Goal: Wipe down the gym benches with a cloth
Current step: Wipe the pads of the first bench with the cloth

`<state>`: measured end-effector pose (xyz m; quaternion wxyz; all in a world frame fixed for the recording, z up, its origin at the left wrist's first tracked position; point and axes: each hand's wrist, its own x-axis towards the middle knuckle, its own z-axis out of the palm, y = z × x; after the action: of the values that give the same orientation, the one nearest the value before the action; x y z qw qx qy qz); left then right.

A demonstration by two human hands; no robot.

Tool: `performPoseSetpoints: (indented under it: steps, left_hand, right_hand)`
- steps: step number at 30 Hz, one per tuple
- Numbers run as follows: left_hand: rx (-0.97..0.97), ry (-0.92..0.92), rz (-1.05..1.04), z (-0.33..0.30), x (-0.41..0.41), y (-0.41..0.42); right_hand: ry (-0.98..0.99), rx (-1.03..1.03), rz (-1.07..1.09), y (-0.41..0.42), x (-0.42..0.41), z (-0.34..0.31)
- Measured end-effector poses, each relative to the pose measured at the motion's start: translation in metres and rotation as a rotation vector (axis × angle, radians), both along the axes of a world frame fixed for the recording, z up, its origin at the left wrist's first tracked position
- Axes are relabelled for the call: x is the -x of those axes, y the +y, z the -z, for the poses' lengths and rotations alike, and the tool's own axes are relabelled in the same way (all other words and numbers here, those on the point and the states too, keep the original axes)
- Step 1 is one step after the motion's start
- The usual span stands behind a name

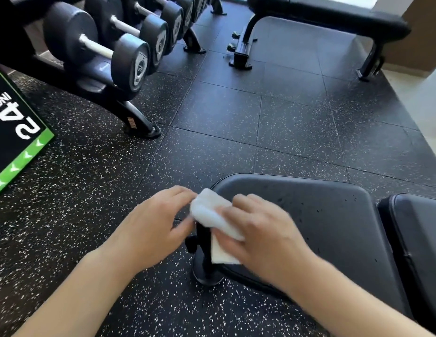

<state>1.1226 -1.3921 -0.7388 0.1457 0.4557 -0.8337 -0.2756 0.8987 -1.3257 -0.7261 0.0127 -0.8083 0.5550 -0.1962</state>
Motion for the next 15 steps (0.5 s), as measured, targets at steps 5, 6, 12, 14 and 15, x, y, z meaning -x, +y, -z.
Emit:
performPoseSetpoints:
  steps: [5, 6, 12, 14, 15]
  left_hand:
    - [0.012, 0.023, -0.004, 0.003, 0.009, 0.015]
    - [0.007, 0.021, -0.002, 0.003, 0.009, 0.015]
    - [-0.024, 0.035, 0.03, 0.003, 0.004, 0.005]
    - [-0.037, 0.044, 0.034, 0.003, 0.002, 0.003]
    - [-0.03, 0.04, 0.032, 0.004, 0.001, 0.003]
  right_hand:
    - [0.013, -0.037, 0.448, -0.04, 0.063, -0.013]
    - [0.009, -0.055, 0.47, -0.043, 0.063, -0.013]
    - [-0.052, -0.045, 0.145, 0.002, -0.002, -0.007]
    - [-0.04, -0.056, 0.063, 0.008, -0.004, -0.005]
    - [-0.014, -0.039, 0.066, 0.004, 0.004, -0.005]
